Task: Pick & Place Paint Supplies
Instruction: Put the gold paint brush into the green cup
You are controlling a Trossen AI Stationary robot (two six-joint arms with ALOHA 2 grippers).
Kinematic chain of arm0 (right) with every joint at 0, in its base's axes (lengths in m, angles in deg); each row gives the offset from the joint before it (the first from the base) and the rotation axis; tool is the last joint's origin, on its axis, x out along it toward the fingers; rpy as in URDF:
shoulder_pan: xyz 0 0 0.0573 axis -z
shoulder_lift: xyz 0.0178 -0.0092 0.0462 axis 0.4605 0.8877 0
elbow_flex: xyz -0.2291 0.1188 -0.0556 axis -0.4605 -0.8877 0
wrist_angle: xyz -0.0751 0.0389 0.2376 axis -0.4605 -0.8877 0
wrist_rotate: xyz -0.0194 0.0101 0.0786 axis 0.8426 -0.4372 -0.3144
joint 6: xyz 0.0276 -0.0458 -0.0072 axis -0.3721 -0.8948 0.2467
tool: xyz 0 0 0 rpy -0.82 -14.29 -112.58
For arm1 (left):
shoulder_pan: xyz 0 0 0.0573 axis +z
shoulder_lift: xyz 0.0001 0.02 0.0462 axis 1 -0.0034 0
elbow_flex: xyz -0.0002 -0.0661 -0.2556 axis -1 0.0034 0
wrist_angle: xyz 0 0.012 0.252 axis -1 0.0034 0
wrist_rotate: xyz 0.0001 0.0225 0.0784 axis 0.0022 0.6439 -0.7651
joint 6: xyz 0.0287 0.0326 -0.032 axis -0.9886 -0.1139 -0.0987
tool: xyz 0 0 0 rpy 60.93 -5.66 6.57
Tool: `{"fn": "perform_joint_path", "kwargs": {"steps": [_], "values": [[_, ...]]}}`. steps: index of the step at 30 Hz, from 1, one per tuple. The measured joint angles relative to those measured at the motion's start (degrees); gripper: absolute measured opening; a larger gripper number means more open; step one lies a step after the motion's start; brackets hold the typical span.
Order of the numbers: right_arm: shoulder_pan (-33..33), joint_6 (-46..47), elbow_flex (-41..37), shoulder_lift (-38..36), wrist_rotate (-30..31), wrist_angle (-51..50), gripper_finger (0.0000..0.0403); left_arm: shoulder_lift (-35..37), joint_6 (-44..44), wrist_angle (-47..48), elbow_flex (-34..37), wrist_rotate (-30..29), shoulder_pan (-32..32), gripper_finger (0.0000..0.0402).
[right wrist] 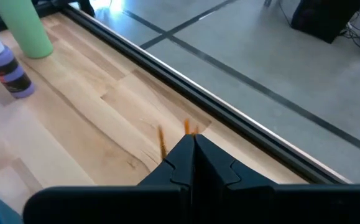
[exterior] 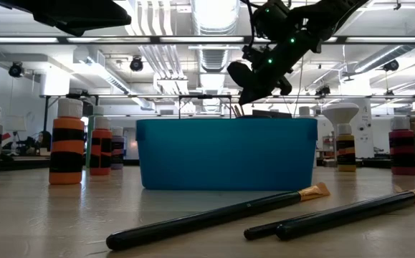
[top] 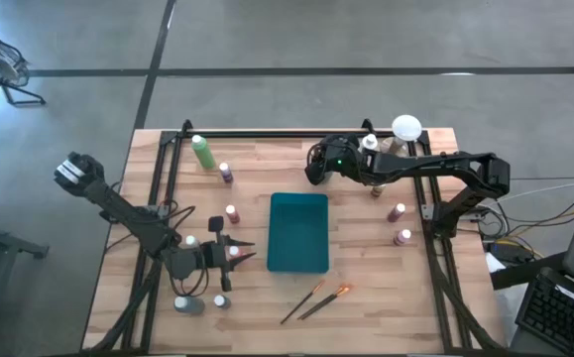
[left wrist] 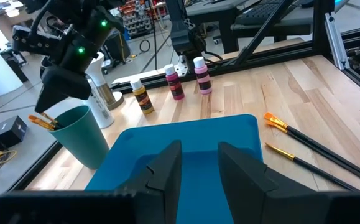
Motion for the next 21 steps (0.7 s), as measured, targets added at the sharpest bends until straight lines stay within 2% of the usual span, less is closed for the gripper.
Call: {"fn": "perform_joint_path", "kwargs": {"steps": [17,21], "values": [[0.40,-0.13,0.04,0.11,-0.41,-0.07,0.0008,0.00,-0.07,-0.01,0.00,0.00,0.01,0.0110],[0.40,0.15,0.07,-0.14,-0.55,-0.09,0.0022,0.00,-0.07,-0.01,0.00,0.00,0.02,0.0110]]}}
